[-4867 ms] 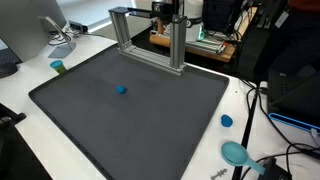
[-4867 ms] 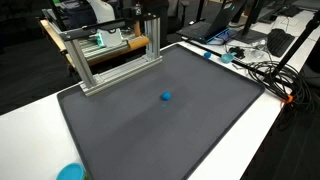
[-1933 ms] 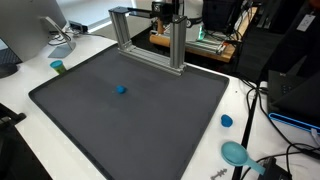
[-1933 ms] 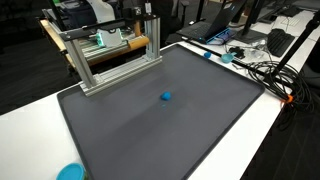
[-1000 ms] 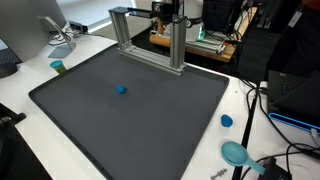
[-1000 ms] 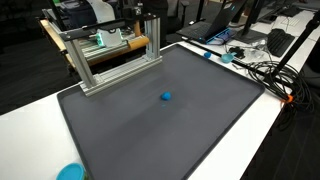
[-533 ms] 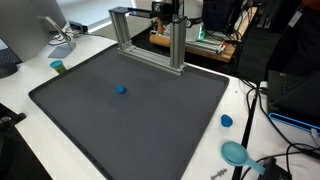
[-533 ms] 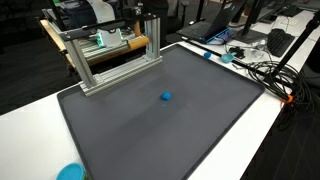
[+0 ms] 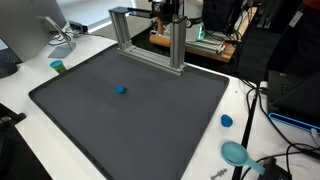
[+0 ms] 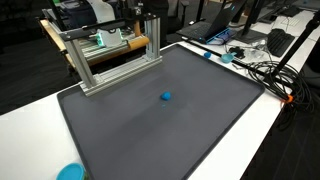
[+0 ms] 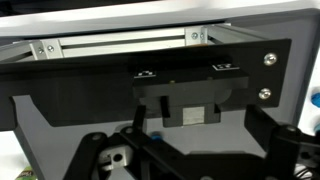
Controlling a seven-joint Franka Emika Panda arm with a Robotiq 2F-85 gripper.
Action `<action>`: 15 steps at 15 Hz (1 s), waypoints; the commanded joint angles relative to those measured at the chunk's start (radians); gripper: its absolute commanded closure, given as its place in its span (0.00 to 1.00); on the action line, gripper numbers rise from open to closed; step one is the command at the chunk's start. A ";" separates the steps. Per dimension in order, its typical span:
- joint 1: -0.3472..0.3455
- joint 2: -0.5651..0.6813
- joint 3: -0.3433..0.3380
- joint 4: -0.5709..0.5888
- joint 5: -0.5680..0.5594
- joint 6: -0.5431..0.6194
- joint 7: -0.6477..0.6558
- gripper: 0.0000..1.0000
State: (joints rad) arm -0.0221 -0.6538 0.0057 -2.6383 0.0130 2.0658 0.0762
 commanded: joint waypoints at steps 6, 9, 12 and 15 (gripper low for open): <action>0.006 0.011 0.000 -0.021 0.001 0.010 -0.021 0.00; 0.013 -0.001 0.001 -0.034 0.004 0.009 -0.023 0.00; 0.007 0.020 0.003 -0.015 0.001 0.000 -0.010 0.00; 0.007 0.020 0.003 -0.015 0.001 0.000 -0.010 0.00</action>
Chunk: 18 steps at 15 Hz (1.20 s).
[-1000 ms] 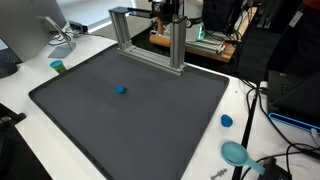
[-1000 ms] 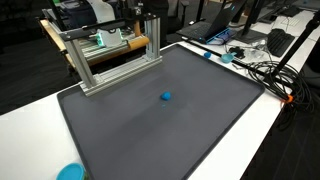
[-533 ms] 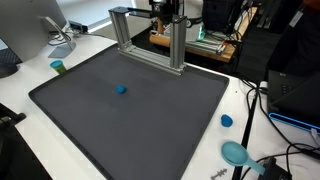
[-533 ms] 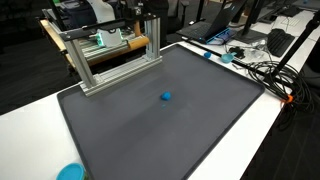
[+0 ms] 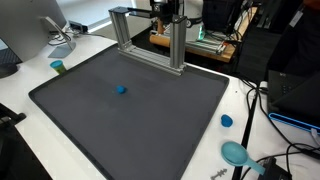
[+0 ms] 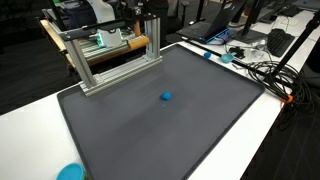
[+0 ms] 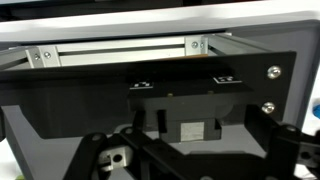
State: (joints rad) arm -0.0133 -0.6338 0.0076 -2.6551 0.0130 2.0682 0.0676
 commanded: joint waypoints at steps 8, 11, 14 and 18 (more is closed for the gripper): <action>-0.005 -0.011 0.002 -0.025 0.002 0.043 0.008 0.00; -0.006 -0.010 0.003 -0.033 -0.002 0.053 0.007 0.01; -0.005 -0.014 0.005 -0.037 -0.002 0.058 0.008 0.08; -0.005 -0.015 0.008 -0.039 -0.005 0.058 0.010 0.30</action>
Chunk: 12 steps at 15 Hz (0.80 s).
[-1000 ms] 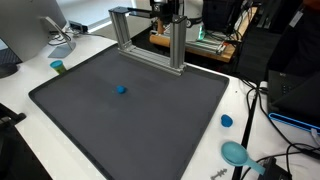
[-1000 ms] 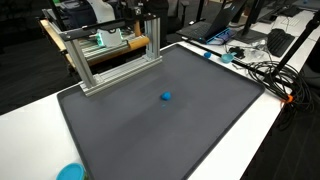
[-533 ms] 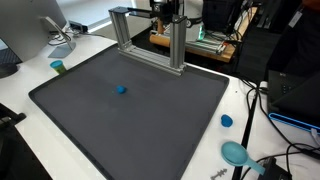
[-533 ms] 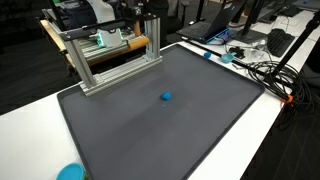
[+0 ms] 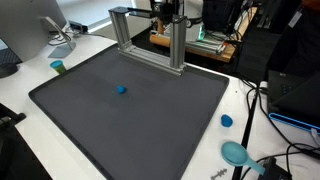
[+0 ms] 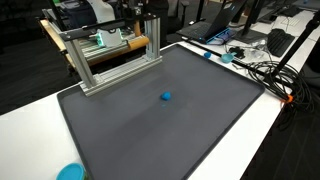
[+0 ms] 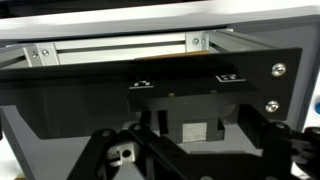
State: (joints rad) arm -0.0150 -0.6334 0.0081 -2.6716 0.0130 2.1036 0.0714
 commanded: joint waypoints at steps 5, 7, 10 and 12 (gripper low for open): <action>-0.012 -0.030 0.016 -0.039 -0.014 0.025 0.024 0.31; -0.011 -0.036 0.021 -0.046 -0.016 0.025 0.028 0.30; 0.001 -0.047 0.013 -0.054 -0.016 0.021 -0.012 0.27; 0.003 -0.060 0.016 -0.062 -0.019 0.022 -0.018 0.33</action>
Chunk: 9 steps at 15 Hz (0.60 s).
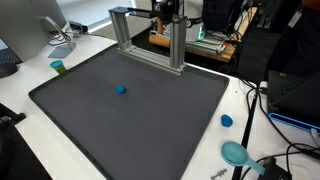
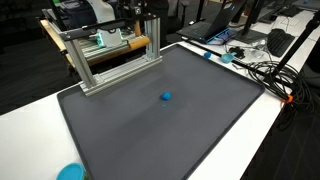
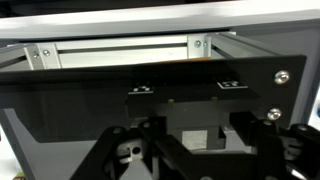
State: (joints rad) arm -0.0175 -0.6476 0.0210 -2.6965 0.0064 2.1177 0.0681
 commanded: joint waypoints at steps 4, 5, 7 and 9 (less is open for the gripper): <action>0.010 -0.052 -0.004 -0.038 -0.012 0.000 -0.044 0.39; 0.009 -0.052 -0.006 -0.038 -0.013 0.002 -0.051 0.38; 0.010 -0.052 -0.010 -0.037 -0.013 -0.001 -0.065 0.40; 0.009 -0.051 -0.014 -0.033 -0.011 -0.003 -0.072 0.39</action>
State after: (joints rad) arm -0.0174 -0.6645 0.0204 -2.7063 0.0013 2.1179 0.0204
